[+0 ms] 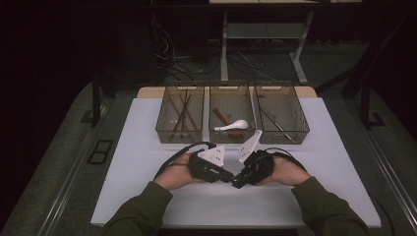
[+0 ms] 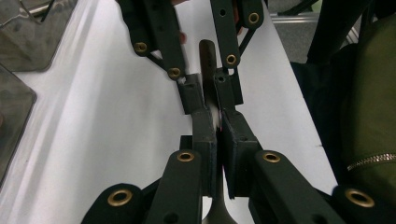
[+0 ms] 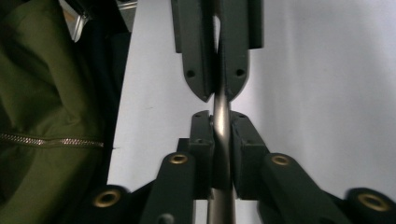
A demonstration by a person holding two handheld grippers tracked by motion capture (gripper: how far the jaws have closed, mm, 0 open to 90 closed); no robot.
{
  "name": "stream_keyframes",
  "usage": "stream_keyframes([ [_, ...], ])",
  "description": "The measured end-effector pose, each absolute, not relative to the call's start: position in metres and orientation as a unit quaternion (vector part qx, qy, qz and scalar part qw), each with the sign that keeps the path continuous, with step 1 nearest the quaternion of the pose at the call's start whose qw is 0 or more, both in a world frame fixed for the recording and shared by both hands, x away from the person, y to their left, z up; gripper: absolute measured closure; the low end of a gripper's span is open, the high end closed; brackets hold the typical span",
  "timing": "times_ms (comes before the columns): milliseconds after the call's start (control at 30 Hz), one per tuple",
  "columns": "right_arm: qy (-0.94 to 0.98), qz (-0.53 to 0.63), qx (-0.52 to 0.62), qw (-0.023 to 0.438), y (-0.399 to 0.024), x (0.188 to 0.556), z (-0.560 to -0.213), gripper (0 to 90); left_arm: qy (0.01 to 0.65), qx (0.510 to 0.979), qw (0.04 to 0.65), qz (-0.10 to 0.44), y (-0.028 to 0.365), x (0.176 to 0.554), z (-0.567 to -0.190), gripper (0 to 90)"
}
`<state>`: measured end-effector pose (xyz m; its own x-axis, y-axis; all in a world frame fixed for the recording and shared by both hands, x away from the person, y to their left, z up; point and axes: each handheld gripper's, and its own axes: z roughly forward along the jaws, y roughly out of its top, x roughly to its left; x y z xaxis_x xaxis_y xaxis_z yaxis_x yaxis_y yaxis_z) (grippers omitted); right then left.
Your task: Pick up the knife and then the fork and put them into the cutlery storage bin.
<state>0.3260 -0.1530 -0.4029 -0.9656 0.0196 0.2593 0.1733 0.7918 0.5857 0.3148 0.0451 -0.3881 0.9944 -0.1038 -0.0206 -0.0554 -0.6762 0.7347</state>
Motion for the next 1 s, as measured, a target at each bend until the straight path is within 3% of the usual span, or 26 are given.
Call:
stream_keyframes([
  [67,-0.939,-0.317,-0.046,0.121,-0.152,0.325,-0.403,81.6,-0.044,0.915,0.399,-0.032,0.045,0.315,-0.389,84.1],
  [100,-0.94,-0.317,-0.046,0.115,-0.153,0.325,-0.402,86.5,-0.043,0.915,0.4,-0.032,0.045,0.314,-0.389,86.4],
  [500,-0.942,-0.314,-0.043,0.108,-0.153,0.324,-0.403,86.5,-0.041,0.913,0.405,-0.037,0.045,0.317,-0.392,85.2],
  [767,-0.947,-0.305,-0.049,0.086,-0.163,0.33,-0.407,86.4,0.006,0.9,0.436,-0.028,0.064,0.321,-0.393,57.7],
  [1000,-0.95,-0.296,-0.072,0.074,-0.17,0.333,-0.41,86.4,0.059,0.886,0.46,0.002,0.084,0.321,-0.396,42.9],
])
